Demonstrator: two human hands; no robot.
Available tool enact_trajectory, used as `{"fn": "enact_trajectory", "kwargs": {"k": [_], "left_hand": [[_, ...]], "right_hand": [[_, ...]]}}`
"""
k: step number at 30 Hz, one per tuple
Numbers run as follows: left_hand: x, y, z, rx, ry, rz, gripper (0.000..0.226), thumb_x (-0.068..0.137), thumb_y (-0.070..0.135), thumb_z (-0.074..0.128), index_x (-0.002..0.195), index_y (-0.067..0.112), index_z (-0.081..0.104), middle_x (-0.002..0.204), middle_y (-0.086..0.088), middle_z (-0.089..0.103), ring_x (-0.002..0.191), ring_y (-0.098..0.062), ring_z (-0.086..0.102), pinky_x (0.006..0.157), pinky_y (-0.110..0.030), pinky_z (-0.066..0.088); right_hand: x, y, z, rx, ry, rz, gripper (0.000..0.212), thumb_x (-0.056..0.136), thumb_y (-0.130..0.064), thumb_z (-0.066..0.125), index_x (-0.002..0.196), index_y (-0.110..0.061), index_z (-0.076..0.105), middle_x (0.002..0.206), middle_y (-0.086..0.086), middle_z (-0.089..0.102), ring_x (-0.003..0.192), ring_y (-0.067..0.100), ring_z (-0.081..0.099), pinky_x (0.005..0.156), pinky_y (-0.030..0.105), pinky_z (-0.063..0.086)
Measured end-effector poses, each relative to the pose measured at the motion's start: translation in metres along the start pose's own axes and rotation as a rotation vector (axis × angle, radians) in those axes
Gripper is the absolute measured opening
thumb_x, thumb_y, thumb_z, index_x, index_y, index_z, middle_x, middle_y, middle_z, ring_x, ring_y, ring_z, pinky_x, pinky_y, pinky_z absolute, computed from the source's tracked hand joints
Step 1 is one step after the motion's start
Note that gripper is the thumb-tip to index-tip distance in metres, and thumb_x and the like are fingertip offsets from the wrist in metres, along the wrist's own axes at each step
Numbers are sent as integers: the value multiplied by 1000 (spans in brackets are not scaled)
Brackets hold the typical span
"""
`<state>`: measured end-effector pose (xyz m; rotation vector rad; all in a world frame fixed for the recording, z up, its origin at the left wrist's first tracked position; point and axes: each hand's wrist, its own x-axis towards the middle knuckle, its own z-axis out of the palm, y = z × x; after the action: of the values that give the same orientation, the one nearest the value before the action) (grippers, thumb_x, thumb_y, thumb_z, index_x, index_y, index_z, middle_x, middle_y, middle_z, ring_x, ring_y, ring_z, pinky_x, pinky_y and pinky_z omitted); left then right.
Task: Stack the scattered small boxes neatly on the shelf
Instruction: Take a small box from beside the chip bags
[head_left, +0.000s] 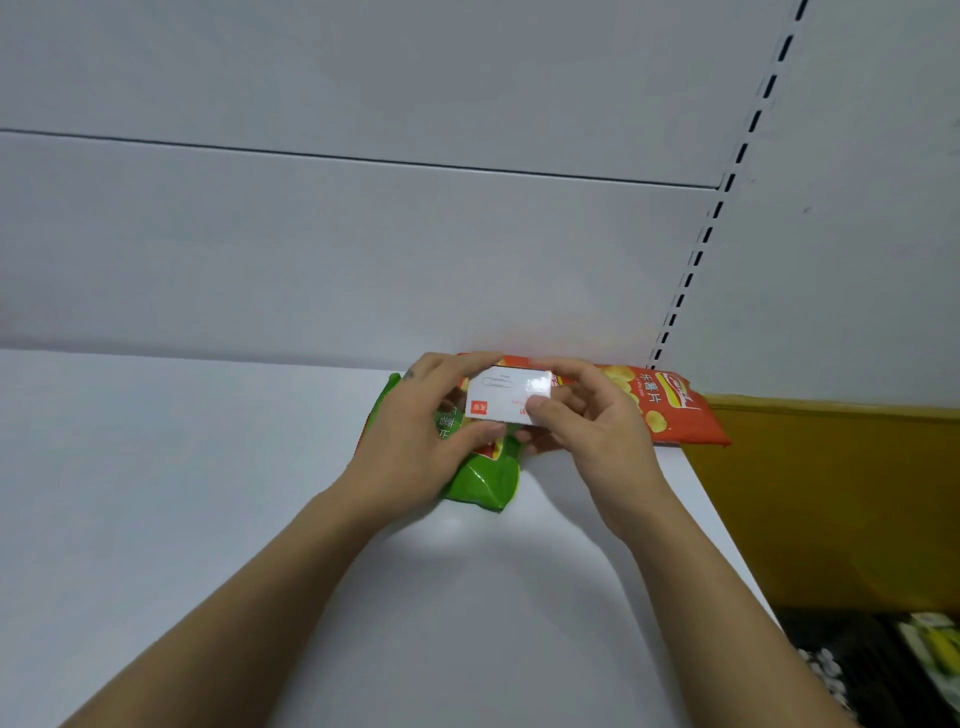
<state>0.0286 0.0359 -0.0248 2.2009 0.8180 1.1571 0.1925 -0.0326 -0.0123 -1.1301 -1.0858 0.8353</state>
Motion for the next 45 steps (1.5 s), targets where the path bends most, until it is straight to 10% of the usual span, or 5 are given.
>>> {"fn": "enact_trajectory", "kwargs": {"k": [6,11,21,27,45], "left_hand": [[-10,15,6,-340,43,-139,58,84,1,66,126,38,51,93,17,64,74,-6,63,69,-13,49],[-9,23,11,-557,124,-256,41,84,-3,64,114,24,56,93,-3,69,82,-30,66,75,-37,57],[-15,13,13,-187,-17,-109,70,76,23,79,134,42,44,108,23,54,99,-4,54,75,-14,47],[-10,17,5,-337,180,-181,37,80,7,72,106,34,69,99,15,70,85,-10,63,75,-24,53],[-36,42,-37,27,173,-125,52,75,12,78,120,28,59,111,15,63,98,-1,58,75,-16,49]], "right_hand": [[-3,-1,1,31,-53,46,30,84,8,64,103,-13,56,96,5,72,76,12,68,56,26,53],[-2,-4,-4,39,-164,93,73,82,4,69,138,-35,44,105,3,72,93,24,70,72,37,59],[-1,0,3,129,-82,143,40,95,-7,56,128,-29,57,110,8,70,95,20,70,70,30,57],[2,-1,-3,129,16,80,14,92,-8,60,105,-14,63,94,6,75,81,14,70,59,24,53],[-19,-10,14,91,-272,-72,56,78,13,68,119,-24,57,117,-5,66,94,19,71,79,34,59]]}}
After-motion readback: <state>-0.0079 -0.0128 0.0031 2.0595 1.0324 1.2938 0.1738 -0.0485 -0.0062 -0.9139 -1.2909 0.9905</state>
